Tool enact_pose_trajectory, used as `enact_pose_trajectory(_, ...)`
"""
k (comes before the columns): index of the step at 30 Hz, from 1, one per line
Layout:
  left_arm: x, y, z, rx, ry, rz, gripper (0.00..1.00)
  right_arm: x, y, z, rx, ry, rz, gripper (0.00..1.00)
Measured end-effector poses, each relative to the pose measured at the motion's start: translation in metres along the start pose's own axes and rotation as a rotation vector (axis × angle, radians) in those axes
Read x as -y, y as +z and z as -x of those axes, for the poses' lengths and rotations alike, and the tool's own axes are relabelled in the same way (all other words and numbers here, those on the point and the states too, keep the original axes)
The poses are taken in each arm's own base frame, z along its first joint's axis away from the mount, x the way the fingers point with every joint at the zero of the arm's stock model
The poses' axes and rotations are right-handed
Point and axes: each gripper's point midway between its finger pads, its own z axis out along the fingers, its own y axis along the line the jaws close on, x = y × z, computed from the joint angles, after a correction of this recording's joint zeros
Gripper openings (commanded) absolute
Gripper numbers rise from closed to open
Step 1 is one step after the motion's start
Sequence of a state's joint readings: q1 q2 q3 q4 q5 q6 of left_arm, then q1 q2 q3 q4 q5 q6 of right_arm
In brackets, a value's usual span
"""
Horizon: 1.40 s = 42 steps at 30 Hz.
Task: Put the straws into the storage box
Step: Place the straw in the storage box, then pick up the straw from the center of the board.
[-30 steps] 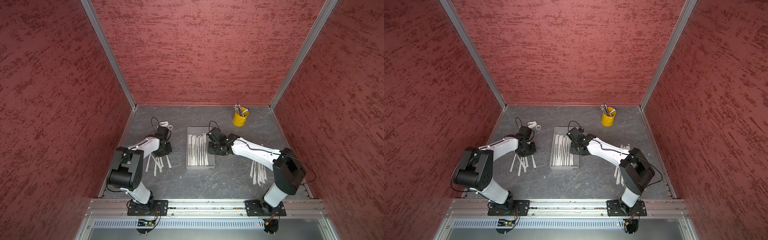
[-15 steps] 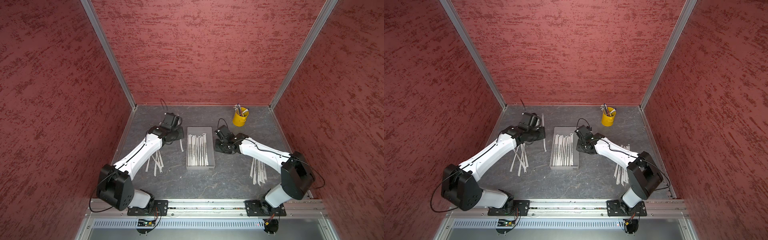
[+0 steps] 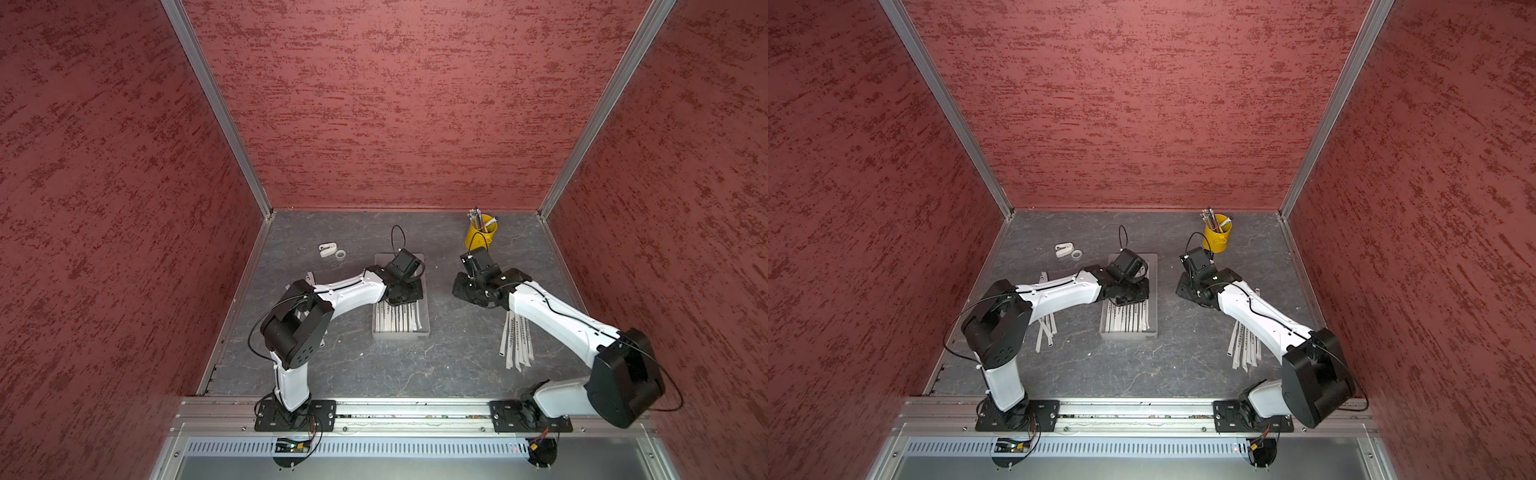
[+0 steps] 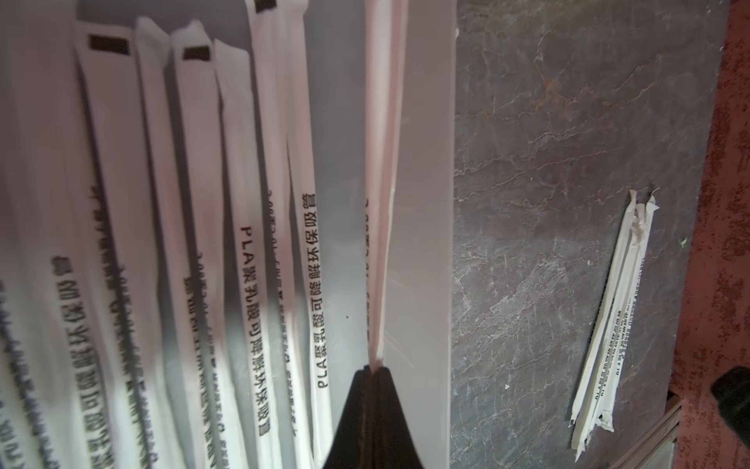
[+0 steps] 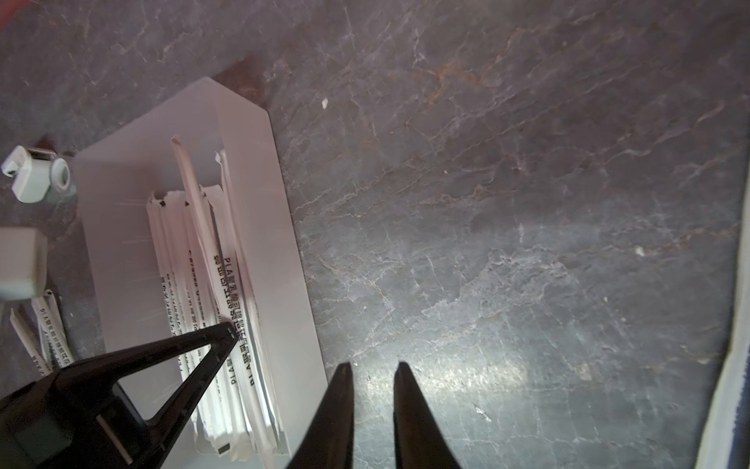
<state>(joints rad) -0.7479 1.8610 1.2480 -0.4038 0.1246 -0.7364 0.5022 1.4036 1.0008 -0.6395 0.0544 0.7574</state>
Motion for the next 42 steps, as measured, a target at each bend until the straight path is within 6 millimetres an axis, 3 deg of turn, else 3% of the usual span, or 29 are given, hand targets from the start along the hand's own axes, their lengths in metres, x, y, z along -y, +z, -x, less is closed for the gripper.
enact_pose_trajectory(13, -0.007, 0.023, -0.012, -0.036, 0.02, 0.054, 0.09, 0.002, 0.004, -0.005, -0.012, 0.002, 0.0, 0.21)
enact_pose_trajectory(28, -0.014, 0.017, -0.011, -0.052, 0.039, 0.093, 0.26, 0.009, 0.007, -0.009, -0.025, 0.001, -0.017, 0.21)
enact_pose_trajectory(30, -0.014, 0.004, -0.008, -0.04, 0.054, 0.103, 0.3, 0.016, 0.003, -0.008, -0.028, 0.003, -0.032, 0.22)
enact_pose_trajectory(33, -0.002, -0.038, 0.009, 0.052, 0.109, 0.089, 0.46, 0.034, -0.012, 0.001, -0.006, 0.027, -0.056, 0.23)
enact_pose_trajectory(37, 0.011, -0.128, 0.042, 0.306, 0.193, 0.069, 0.75, 0.082, -0.024, 0.007, 0.014, 0.09, -0.141, 0.26)
enact_pose_trajectory(40, -0.01, -0.172, 0.054, 0.456, 0.218, 0.127, 0.96, 0.122, -0.018, -0.005, -0.022, 0.137, -0.237, 0.27)
enact_pose_trajectory(42, -0.034, -0.177, 0.054, 0.486, 0.215, 0.177, 1.0, 0.142, -0.013, -0.017, -0.054, 0.163, -0.285, 0.27)
